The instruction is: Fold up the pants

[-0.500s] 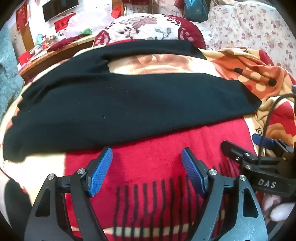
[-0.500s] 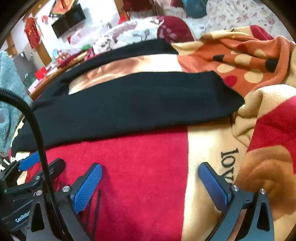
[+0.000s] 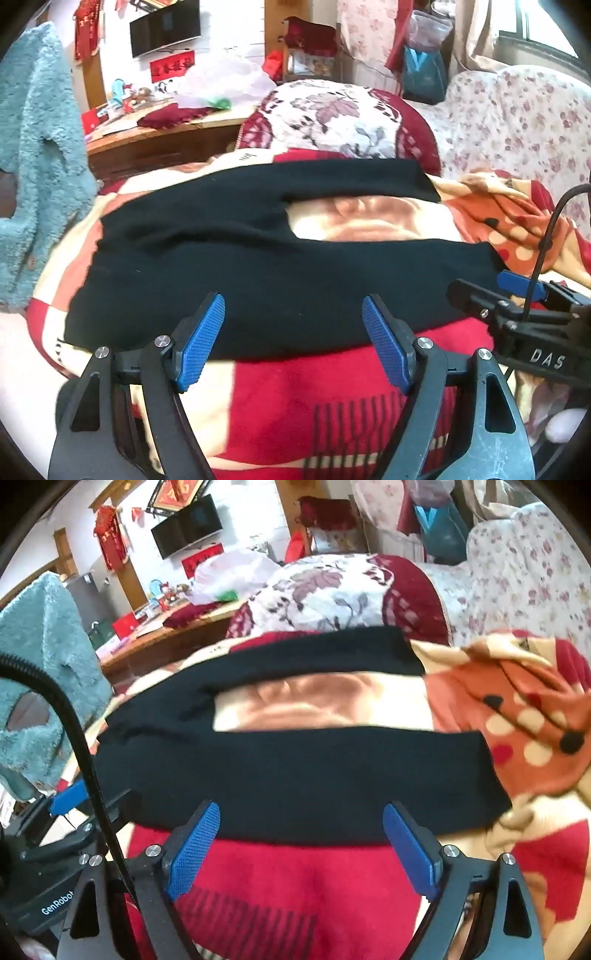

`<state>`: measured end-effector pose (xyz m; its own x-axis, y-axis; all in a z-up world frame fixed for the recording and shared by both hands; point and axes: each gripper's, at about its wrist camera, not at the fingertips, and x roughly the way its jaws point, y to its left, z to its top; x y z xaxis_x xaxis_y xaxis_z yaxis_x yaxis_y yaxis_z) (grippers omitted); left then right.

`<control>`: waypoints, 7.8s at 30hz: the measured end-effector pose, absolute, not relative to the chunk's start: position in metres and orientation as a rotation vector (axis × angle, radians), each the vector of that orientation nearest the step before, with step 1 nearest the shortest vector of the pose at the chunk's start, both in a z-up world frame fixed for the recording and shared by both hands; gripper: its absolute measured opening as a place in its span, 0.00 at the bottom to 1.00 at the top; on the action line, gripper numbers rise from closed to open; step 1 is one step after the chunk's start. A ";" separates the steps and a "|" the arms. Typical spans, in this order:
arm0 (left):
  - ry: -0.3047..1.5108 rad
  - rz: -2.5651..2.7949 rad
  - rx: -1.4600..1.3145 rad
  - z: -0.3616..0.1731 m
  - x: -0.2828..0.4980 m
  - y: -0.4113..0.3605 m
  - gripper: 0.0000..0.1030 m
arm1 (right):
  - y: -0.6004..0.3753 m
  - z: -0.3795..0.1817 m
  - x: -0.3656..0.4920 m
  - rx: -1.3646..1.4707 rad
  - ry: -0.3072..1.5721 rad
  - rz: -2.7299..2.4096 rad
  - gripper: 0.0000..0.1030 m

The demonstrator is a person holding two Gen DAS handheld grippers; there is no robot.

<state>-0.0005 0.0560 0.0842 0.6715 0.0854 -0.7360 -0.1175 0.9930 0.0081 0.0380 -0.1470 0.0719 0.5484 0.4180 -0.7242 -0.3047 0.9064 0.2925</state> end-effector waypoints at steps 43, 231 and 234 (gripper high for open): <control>0.865 0.188 -0.087 0.067 0.028 0.112 0.75 | -0.085 0.063 0.096 0.073 0.963 0.535 0.86; 0.982 -0.374 -0.463 0.087 0.071 0.072 0.55 | -0.247 -0.044 0.171 1.127 0.887 0.549 0.36; 1.022 -0.387 -0.471 0.076 0.088 0.059 0.55 | -0.250 -0.052 0.173 1.141 0.883 0.535 0.11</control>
<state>0.0881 0.0585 0.0756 0.4702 -0.5153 -0.7165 0.0881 0.8352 -0.5429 0.1731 -0.2502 -0.0523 0.5643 0.7592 -0.3242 0.0643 0.3511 0.9341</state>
